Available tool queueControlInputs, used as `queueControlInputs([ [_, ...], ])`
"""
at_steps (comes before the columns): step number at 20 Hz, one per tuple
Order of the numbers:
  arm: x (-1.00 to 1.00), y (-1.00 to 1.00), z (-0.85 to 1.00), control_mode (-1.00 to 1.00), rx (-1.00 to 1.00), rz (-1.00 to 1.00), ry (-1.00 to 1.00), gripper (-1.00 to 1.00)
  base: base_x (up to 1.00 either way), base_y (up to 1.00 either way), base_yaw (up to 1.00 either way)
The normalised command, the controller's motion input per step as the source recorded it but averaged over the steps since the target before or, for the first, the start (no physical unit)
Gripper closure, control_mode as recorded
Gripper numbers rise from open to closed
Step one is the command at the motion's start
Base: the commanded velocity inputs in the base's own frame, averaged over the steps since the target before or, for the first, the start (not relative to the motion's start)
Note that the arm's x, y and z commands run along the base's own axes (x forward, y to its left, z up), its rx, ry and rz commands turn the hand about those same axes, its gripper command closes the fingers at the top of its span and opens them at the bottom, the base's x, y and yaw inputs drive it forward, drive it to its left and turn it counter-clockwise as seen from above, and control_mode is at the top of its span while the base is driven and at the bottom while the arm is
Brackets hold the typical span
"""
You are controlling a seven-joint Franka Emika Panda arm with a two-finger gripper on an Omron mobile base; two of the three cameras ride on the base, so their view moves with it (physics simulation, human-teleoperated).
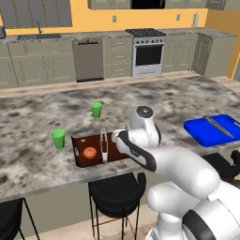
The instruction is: Gather the carrot and squash from the fridge and place them on a tray on the dining counter. Then gather the steak and fish from the fridge and place them on the other tray.
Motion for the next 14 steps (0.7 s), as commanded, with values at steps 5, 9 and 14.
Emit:
queueControlInputs([
  [5, 0.3, 0.11, -0.21, -1.0, 0.0, 0.0, 0.05, 1.0, 0.0, 0.0, 0.0],
  [9, 0.25, 0.04, -0.24, -1.0, 0.0, 0.0, 0.03, 1.0, 0.0, 0.0, 0.0],
  [14, 0.25, 0.03, -0.28, -1.0, 0.0, 0.0, 0.03, 1.0, 0.0, 0.0, 0.0],
])
